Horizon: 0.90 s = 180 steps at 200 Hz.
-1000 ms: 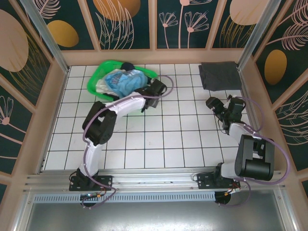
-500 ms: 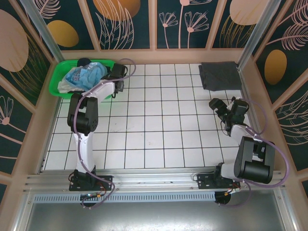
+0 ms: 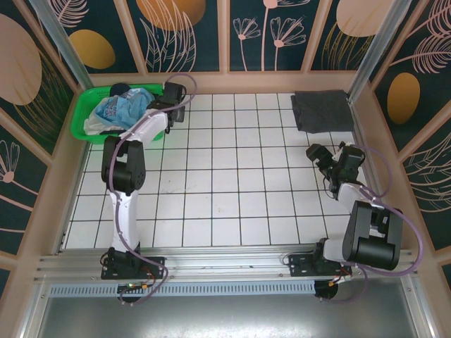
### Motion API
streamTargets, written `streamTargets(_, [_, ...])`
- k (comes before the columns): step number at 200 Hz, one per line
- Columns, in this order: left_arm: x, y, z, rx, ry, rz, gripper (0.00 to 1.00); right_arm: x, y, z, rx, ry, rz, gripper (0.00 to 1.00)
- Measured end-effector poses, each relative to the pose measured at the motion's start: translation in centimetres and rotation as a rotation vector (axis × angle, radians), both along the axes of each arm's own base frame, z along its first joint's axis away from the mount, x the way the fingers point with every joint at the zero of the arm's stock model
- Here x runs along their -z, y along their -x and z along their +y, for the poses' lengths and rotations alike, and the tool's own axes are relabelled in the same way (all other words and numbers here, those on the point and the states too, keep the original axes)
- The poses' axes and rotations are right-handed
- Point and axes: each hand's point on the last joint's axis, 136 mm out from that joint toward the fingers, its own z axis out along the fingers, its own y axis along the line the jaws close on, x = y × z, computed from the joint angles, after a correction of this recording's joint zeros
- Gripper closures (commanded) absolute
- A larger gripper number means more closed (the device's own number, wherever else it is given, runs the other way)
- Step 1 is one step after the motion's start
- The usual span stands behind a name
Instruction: Fold and stack the t-shirts
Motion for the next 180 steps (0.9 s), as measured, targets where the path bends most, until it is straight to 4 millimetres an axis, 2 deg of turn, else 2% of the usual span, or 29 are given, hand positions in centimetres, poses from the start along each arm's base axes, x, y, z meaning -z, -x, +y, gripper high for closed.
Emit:
streamTargets(19, [-3.6, 0.8, 0.4, -0.02, 0.023, -0.067, 0.12, -0.4, 0.1, 0.1, -0.002, 0.003, -0.011, 0.1])
streamTargets(39, [-7.1, 1.1, 1.1, -0.056, 0.041, -0.143, 0.14, -1.0, 0.0, 0.4, -0.015, 0.012, -0.03, 0.09])
streamTargets(59, [-8.0, 1.1, 1.6, -0.081, 0.076, -0.169, 0.17, -1.3, 0.0, 1.1, -0.038, 0.021, -0.04, 0.1])
streamTargets(80, [-7.0, 0.8, 0.9, -0.058, 0.15, -0.149, 0.24, -1.3, 0.0, 1.7, -0.058, 0.027, -0.044, 0.1])
streamTargets(101, [-5.3, -0.1, -0.7, -0.03, 0.2, -0.112, 0.37, -1.3, -0.1, 2.2, -0.072, 0.03, -0.045, 0.1])
streamTargets(116, [-3.3, -0.4, -2.1, -0.005, 0.223, -0.074, 0.49, -1.1, -0.1, 2.4, -0.08, 0.032, -0.042, 0.1])
streamTargets(151, [0.9, 1.1, -3.9, 0.038, 0.247, 0.042, 0.66, -1.1, -0.1, 2.5, -0.083, 0.036, -0.043, 0.1])
streamTargets(173, [3.1, 2.4, -4.0, 0.043, 0.255, 0.1, 0.7, -1.1, -0.1, 2.5, -0.084, 0.036, -0.043, 0.1])
streamTargets(180, [2.9, 2.4, -4.0, 0.045, 0.258, 0.092, 0.69, -1.1, -0.1, 2.5, -0.084, 0.036, -0.043, 0.1])
